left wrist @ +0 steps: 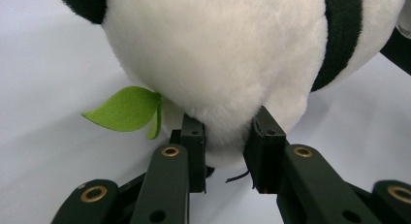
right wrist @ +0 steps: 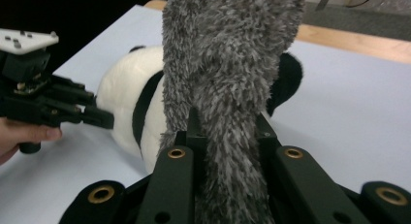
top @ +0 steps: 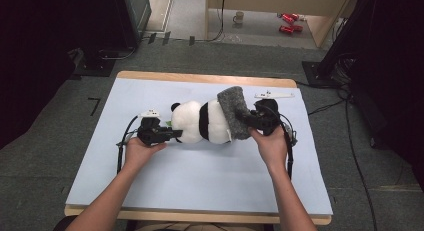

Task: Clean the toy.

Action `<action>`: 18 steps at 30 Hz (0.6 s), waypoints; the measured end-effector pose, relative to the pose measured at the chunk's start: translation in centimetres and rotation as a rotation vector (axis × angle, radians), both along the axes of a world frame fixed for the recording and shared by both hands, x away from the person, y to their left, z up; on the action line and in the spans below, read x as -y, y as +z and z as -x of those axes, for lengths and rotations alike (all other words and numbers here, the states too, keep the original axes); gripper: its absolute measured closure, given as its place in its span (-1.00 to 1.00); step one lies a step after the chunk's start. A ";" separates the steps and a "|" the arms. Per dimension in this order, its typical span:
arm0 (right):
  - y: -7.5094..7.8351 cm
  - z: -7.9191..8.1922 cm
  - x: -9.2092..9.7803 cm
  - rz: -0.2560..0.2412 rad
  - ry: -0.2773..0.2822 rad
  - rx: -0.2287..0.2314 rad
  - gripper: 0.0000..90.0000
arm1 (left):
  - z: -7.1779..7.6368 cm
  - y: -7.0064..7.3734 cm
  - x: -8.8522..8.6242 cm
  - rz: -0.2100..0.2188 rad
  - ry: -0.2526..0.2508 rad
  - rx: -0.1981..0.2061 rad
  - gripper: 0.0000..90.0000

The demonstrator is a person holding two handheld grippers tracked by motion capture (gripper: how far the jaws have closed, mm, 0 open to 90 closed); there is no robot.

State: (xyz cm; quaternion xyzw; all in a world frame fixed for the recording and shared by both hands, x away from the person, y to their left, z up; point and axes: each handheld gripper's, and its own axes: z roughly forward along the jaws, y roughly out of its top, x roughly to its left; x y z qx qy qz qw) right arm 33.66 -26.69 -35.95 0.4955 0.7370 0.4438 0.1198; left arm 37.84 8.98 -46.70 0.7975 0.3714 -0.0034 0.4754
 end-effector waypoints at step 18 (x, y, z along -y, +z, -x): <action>-1.3 0.4 -2.8 0.125 0.060 -0.045 0.73 | -0.5 -0.1 -0.3 0.009 0.003 0.012 0.46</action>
